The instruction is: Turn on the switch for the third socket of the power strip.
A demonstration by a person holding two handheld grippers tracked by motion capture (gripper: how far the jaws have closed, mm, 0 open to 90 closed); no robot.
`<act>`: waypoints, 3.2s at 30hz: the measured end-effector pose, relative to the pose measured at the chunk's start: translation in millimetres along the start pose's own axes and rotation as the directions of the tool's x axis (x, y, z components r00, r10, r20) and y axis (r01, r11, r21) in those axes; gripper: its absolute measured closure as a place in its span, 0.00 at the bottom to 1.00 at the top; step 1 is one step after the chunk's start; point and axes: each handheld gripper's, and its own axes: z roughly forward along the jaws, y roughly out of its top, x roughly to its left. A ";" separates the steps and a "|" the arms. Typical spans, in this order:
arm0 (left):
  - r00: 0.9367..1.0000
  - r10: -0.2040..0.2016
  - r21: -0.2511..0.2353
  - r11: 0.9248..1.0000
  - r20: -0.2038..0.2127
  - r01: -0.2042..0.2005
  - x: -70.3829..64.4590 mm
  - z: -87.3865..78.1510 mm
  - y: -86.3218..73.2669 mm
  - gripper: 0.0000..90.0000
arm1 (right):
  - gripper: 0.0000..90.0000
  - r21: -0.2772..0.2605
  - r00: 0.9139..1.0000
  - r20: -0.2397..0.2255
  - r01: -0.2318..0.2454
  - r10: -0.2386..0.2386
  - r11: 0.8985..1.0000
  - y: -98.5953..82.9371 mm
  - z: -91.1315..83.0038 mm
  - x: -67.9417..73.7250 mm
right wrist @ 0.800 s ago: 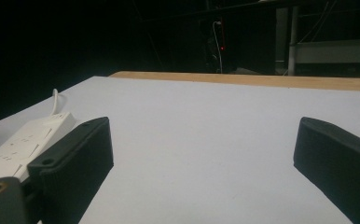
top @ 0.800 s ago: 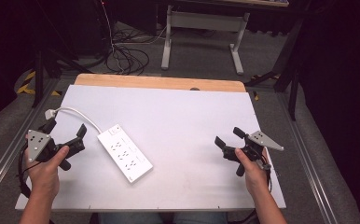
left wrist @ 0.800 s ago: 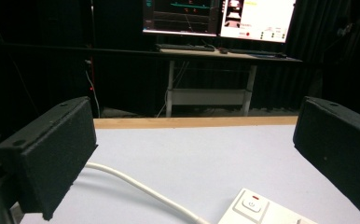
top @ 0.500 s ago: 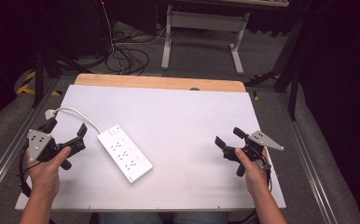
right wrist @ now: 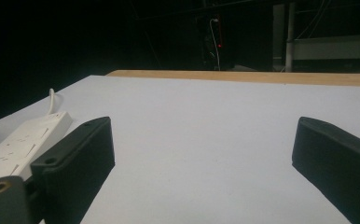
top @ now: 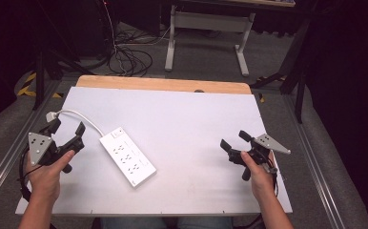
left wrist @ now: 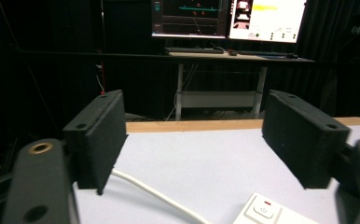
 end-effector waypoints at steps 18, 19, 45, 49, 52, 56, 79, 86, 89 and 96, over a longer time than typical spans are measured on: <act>0.999 -0.019 0.023 1.000 0.028 0.018 7.1 -2.9 1.8 0.60 | 0.08 0.011 1.000 -0.001 -0.012 0.012 1.000 -0.7 -0.2 -1.3; 0.999 -0.019 0.023 1.000 0.028 0.018 7.1 -2.9 1.8 0.62 | 0.08 0.010 1.000 -0.001 -0.013 0.013 1.000 -0.7 -0.3 -1.3; 0.995 -0.052 0.094 0.995 0.087 0.044 13.5 -6.1 7.6 1.00 | 0.08 0.013 1.000 -0.006 -0.029 0.029 0.999 -0.8 -0.8 -2.1; 0.993 -0.030 0.109 0.994 0.113 0.018 10.4 -4.9 8.5 1.00 | 0.08 0.015 1.000 -0.005 -0.030 0.030 0.999 -0.9 -0.7 -2.0; 0.989 -0.016 0.119 0.993 0.145 -0.001 7.4 -3.8 8.9 1.00 | 0.08 0.016 1.000 -0.005 -0.030 0.030 0.999 -1.0 -0.7 -2.0; 0.986 -0.013 0.125 0.992 0.165 -0.008 5.4 -2.8 8.7 1.00 | 0.08 0.015 1.000 -0.005 -0.030 0.030 0.999 -0.8 -1.1 -2.1; 0.952 0.022 0.158 0.985 0.304 -0.073 -9.2 4.1 7.0 1.00 | 0.08 0.020 0.999 -0.004 -0.031 0.031 0.999 -1.1 -1.7 -2.9; 0.943 0.027 0.166 0.982 0.331 -0.086 -14.4 6.5 6.1 1.00 | 0.09 0.024 1.000 -0.004 -0.029 0.029 0.999 -1.5 -1.1 -2.8; 0.941 0.028 0.168 0.982 0.337 -0.089 -15.1 6.7 6.0 1.00 | 0.09 0.024 1.000 -0.004 -0.029 0.029 0.999 -1.5 -1.1 -2.8; 0.931 0.030 0.172 0.980 0.364 -0.099 -20.2 8.0 6.0 1.00 | 0.09 0.027 1.000 -0.003 -0.028 0.028 0.999 -1.7 -0.9 -2.7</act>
